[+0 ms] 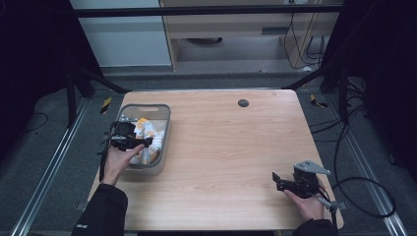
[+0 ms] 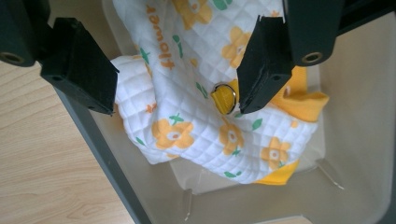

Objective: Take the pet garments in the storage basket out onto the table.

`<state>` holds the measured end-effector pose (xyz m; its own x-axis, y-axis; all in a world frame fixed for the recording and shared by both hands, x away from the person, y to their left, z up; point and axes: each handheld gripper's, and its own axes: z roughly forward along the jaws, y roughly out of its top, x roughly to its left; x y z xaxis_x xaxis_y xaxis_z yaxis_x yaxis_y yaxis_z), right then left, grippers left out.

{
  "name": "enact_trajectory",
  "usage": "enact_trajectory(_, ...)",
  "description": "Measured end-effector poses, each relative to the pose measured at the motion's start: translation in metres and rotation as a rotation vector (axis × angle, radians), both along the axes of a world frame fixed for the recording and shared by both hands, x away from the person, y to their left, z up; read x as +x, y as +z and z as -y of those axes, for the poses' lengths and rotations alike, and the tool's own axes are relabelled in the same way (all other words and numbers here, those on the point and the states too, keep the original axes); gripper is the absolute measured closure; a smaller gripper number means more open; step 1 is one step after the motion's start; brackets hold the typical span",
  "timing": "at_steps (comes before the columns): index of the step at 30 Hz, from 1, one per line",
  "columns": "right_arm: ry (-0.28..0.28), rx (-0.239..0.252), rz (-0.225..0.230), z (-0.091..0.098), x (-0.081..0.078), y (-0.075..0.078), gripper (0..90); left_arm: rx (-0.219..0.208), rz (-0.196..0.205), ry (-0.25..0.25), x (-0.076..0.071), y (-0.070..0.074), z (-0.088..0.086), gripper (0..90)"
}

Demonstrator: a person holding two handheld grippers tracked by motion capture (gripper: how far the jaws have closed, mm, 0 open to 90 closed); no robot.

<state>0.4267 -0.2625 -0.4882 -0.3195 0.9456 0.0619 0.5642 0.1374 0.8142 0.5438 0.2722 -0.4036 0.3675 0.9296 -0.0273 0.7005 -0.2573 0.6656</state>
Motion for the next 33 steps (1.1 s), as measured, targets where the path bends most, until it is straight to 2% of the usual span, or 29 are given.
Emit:
enact_trajectory(12,0.006,0.001,-0.011,-0.001,0.000,0.000,11.9,0.003,-0.057,-0.008,0.004,-0.010,0.005,33.9)
enact_trajectory(17,0.010,-0.007,-0.011,-0.001,0.001,-0.001,11.8,0.022,-0.089,-0.015,0.005,-0.017,0.006,35.0)
enact_trajectory(23,0.014,-0.007,-0.021,-0.002,0.001,-0.002,11.5,0.026,-0.111,-0.018,0.007,-0.022,0.007,38.3)
enact_trajectory(33,0.021,-0.016,-0.021,-0.002,0.001,-0.002,11.2,0.007,-0.154,-0.036,0.009,-0.028,0.006,55.5)
